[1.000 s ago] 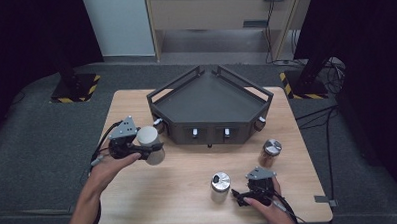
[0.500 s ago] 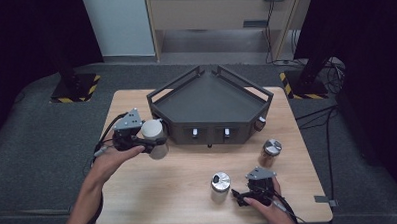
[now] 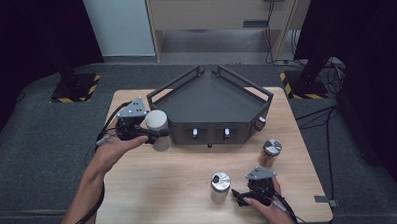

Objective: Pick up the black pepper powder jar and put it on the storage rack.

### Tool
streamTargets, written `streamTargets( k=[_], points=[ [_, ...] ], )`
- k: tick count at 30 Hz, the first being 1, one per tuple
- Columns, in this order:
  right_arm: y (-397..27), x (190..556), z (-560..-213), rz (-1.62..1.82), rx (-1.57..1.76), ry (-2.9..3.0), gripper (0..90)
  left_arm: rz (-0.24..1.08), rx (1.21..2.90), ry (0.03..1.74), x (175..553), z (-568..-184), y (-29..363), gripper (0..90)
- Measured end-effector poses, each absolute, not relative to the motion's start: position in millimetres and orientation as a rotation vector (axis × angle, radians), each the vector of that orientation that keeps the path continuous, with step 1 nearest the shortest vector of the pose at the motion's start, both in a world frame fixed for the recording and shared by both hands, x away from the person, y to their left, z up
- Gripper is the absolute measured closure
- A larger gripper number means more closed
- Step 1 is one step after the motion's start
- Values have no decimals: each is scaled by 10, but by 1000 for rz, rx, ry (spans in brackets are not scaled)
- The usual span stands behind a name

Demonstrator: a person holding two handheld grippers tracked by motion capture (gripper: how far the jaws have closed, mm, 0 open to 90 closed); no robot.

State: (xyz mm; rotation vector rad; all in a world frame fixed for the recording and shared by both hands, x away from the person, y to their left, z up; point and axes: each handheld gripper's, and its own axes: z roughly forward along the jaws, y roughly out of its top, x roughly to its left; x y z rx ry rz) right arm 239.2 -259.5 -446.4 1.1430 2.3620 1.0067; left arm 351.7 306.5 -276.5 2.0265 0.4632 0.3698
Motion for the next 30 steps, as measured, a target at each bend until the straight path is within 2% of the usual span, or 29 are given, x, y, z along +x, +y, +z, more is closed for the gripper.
streamTargets(
  k=[13,17,30],
  points=[
    [-2594,2391,-4464,1006,1143,2362,6,376,2048,422,3651,-2493,2876,326],
    [-2593,2390,-4464,1007,1145,2361,6,345,2020,413,3746,-2496,2859,326],
    [-2592,2388,-4464,1007,1146,2360,6,365,2021,414,4000,-2441,2775,326]
  ],
)
